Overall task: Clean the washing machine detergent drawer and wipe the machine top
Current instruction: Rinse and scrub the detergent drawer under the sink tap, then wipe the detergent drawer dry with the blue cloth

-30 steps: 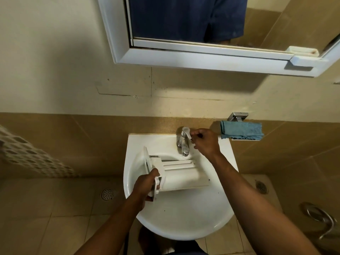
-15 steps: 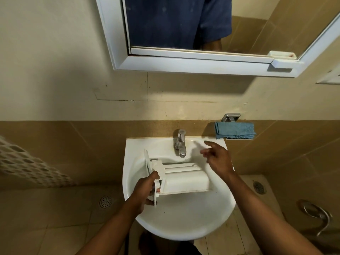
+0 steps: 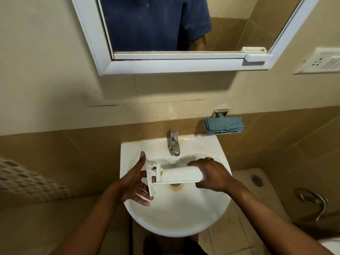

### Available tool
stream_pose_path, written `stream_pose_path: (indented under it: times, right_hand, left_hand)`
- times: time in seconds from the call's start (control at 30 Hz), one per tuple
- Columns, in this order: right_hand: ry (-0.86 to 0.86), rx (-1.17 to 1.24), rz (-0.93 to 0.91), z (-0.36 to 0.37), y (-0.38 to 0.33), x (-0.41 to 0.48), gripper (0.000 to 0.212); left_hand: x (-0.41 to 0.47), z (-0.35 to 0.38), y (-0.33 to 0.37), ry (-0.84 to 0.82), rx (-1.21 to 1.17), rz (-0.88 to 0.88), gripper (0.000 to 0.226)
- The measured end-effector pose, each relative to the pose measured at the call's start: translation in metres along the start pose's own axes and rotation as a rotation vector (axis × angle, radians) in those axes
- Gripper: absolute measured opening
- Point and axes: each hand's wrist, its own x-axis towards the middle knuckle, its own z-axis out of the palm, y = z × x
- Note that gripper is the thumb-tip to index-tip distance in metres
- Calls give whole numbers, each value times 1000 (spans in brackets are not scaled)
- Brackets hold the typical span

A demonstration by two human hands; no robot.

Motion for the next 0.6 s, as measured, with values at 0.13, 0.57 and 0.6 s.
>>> stream_pose_path:
  times: [0.13, 0.57, 0.6]
  right_hand:
    - [24, 160, 15, -32, 6, -6, 69]
    - [-27, 275, 106, -22, 8, 0, 67]
    - [-47, 307, 113, -24, 10, 2, 65]
  left_hand:
    - [-7, -15, 2, -38, 423, 250, 106]
    - [27, -12, -44, 321, 710, 557, 76]
    - [27, -9, -43, 323, 709, 582, 70]
